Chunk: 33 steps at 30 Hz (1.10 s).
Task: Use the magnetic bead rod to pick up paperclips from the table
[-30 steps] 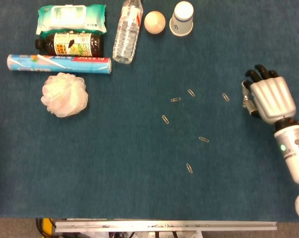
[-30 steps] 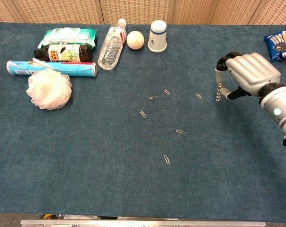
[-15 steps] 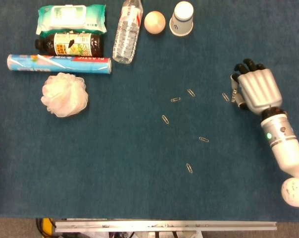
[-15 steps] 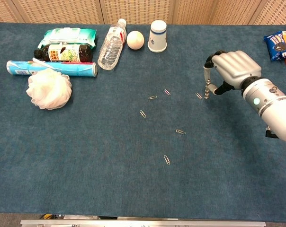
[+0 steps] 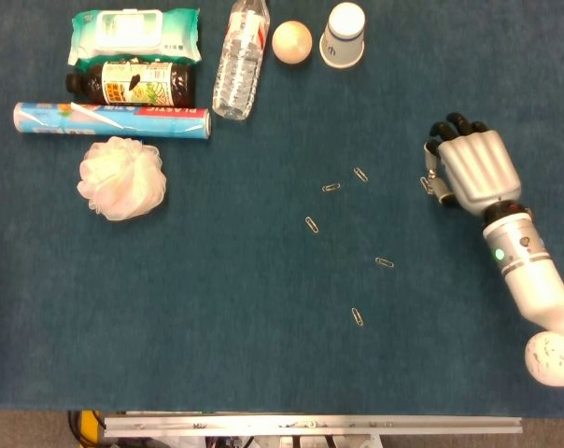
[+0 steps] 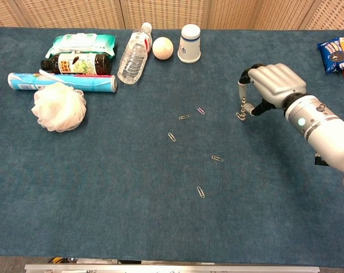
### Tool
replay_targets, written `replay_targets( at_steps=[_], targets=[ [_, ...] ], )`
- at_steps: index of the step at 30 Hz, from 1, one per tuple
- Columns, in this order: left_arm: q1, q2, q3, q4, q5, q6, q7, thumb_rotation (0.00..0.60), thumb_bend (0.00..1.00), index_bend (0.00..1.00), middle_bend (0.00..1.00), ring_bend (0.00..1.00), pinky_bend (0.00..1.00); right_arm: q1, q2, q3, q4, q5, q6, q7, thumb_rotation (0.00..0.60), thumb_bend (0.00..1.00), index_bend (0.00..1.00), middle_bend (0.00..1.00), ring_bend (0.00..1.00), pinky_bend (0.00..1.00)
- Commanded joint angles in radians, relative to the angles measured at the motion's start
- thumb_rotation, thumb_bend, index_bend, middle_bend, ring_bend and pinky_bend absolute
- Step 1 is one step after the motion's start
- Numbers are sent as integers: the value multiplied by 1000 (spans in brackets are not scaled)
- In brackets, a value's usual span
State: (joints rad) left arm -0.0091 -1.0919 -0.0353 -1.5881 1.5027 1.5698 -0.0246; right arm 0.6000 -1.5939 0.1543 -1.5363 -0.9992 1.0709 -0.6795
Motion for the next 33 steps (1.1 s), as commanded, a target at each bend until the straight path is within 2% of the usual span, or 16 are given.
replay_targets(
  at_steps=[1, 8, 14, 33],
  targets=[
    [0, 0, -1, 0, -1, -1, 0, 600, 137, 416, 435, 355, 534, -1, 6, -12, -18, -22, 8, 10, 600, 339, 533, 289, 147, 292],
    [3, 12, 8, 0, 16, 1, -29, 600, 137, 416, 435, 355, 534, -20, 7, -53, -56, -118, 70, 19, 600, 384, 540, 297, 147, 292],
    [18, 27, 12, 8, 37, 35, -77, 600, 137, 415, 434, 355, 534, -25, 24, -61, -80, -145, 69, 49, 600, 388, 542, 299, 147, 292],
    [29, 32, -33, 20, -43, 37, -112, 600, 137, 415, 434, 356, 534, -42, 54, -92, -142, -224, 96, 53, 600, 388, 542, 299, 147, 292]
  ],
)
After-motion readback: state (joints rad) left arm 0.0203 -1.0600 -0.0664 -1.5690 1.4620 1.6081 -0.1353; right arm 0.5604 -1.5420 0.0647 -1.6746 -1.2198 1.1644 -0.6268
